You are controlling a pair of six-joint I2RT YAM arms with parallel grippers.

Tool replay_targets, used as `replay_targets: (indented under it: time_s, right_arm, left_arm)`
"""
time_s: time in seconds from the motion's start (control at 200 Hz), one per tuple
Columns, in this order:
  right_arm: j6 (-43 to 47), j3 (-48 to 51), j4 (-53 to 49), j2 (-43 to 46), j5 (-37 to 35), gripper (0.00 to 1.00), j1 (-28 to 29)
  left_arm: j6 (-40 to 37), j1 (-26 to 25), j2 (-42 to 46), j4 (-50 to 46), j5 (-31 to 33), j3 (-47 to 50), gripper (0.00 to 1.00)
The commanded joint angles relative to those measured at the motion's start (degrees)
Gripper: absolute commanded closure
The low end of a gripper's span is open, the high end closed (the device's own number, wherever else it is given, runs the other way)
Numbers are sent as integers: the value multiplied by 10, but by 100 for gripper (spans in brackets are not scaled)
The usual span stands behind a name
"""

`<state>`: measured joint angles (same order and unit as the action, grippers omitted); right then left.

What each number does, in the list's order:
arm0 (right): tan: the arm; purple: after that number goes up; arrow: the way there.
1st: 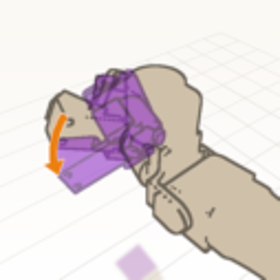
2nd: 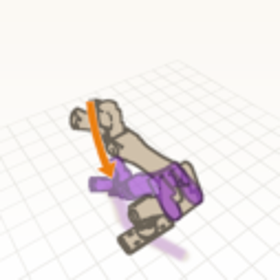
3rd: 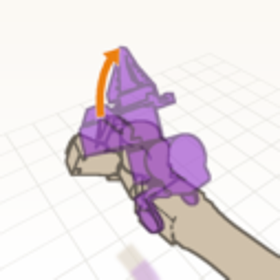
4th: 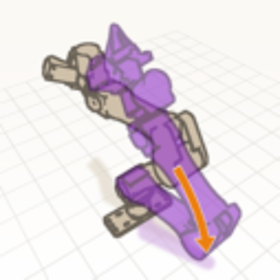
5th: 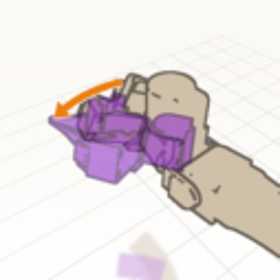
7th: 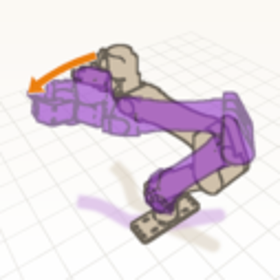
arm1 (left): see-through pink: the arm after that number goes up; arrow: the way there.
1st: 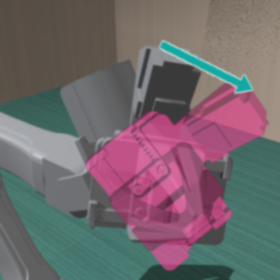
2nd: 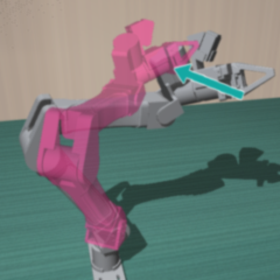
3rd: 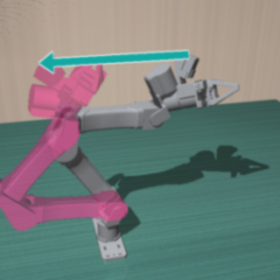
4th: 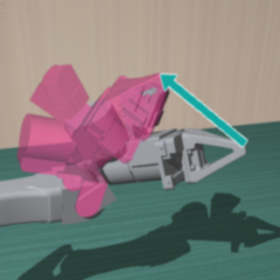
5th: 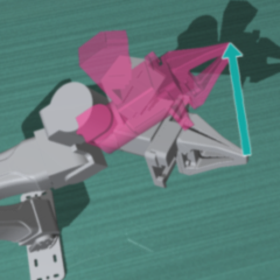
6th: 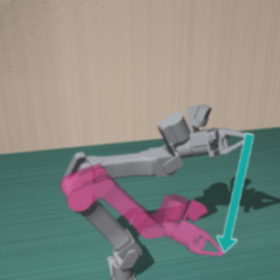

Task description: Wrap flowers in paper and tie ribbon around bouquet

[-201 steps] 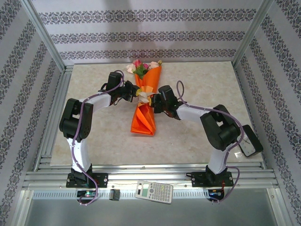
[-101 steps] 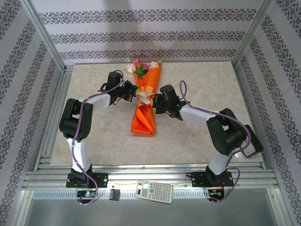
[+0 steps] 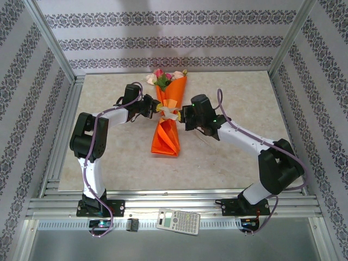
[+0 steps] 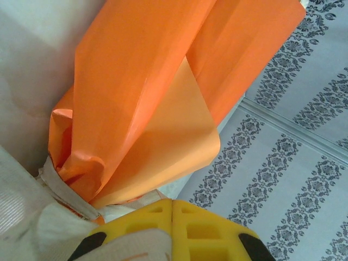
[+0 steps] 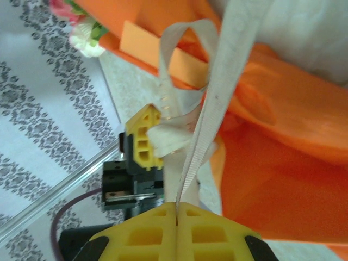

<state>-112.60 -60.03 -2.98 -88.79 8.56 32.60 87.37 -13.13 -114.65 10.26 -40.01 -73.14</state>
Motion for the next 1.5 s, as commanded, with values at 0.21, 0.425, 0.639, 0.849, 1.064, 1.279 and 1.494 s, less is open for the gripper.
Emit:
replay_targets:
  time_s: [0.21, 0.425, 0.639, 0.849, 1.064, 1.279, 1.494]
  right_arm:
    - [45, 2, -11, -55, 32, 100, -62]
    - [55, -42, 3, -142, 52, 100, -81]
    - [43, -111, 40, -229, 75, 100, -87]
    - [47, -132, 51, -244, 104, 90, -89]
    - [45, -85, 46, -190, 112, 67, -86]
    - [44, -44, 34, -106, 91, 52, -74]
    - [35, -117, 40, -148, 110, 58, -58]
  left_arm:
    - [-18, 13, 5, -17, 5, -2, 100]
    - [-26, 19, 10, -28, 8, 0, 100]
    - [-23, 17, 18, -35, 6, 2, 100]
    - [-25, 12, 31, -56, 3, 17, 100]
    - [-13, 3, 34, -45, 4, 26, 100]
    - [-14, 3, 36, -50, 5, 20, 100]
    - [-15, 3, 35, -50, 3, 14, 100]
